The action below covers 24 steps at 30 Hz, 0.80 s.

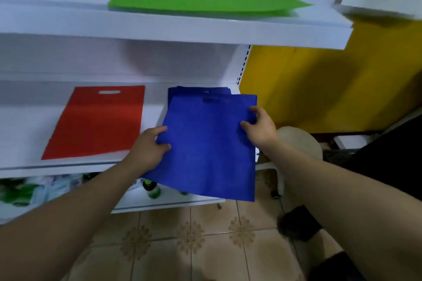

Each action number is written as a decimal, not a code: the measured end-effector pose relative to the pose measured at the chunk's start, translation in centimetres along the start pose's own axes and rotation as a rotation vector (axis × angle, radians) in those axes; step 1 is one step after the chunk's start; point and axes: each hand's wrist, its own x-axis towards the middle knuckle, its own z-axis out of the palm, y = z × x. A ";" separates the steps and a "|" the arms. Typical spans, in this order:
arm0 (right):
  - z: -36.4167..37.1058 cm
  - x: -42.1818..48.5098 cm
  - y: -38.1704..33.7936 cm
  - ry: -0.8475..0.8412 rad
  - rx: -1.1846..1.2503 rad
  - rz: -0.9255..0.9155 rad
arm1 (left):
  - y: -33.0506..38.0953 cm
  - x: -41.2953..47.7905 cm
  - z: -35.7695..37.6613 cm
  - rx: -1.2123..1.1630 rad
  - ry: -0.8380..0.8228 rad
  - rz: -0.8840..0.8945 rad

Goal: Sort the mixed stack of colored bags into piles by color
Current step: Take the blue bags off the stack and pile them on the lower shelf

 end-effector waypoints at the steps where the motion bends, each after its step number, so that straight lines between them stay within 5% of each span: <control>1: 0.4 0.7 0.7 -0.041 0.007 0.006 | -0.3 0.3 0.6 0.017 0.017 -0.009; 11: 5.3 7.8 4.8 -0.106 -0.146 -0.068 | -3.6 5.0 4.3 -0.059 0.072 -0.079; 24: 8.8 13.8 7.5 -0.098 -0.505 -0.133 | -7.3 11.4 6.5 0.331 0.087 0.061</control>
